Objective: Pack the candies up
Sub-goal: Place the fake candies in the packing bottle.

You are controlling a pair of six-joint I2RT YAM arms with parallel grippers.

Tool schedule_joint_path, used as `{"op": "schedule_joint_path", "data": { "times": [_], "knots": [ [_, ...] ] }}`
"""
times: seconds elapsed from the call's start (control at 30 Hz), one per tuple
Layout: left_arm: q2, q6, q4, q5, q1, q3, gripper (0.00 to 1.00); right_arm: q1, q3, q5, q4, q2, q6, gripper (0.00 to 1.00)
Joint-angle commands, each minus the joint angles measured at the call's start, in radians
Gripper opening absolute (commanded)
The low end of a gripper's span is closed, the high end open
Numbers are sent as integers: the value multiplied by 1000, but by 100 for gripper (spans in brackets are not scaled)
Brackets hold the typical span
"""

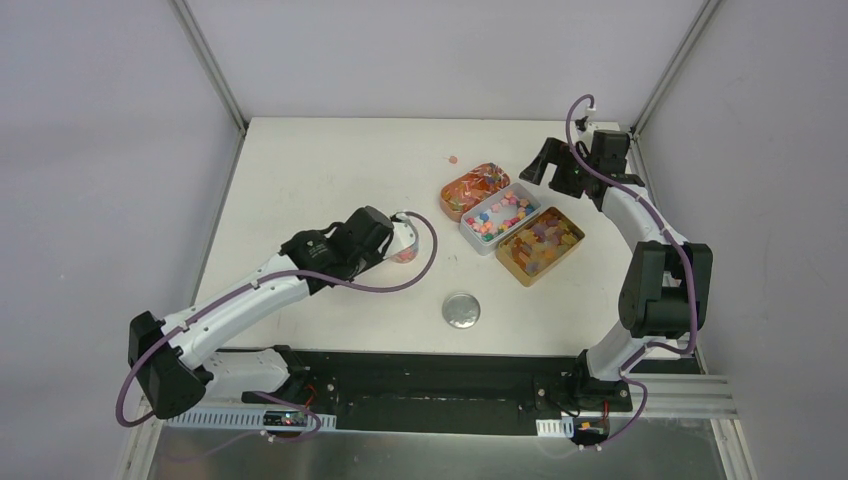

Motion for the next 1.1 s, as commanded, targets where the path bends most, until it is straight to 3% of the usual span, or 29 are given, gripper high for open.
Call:
{"op": "schedule_joint_path", "data": {
  "times": [0.0,0.77,0.97,1.07],
  "knots": [
    [24,41,-65,-28,10,65,0,-8,-8,-8,44,-42,-20,100],
    [117,169,-132,-47,9,192,0,-26,-15,-15,47,-38,-20,100],
    [101,104,-41,-80,42,217,0,-26,-10,-8,37,-35,9,100],
    [93,63,19,-15,112,241,0,-24,-9,1,36,-34,52,100]
  ]
}}
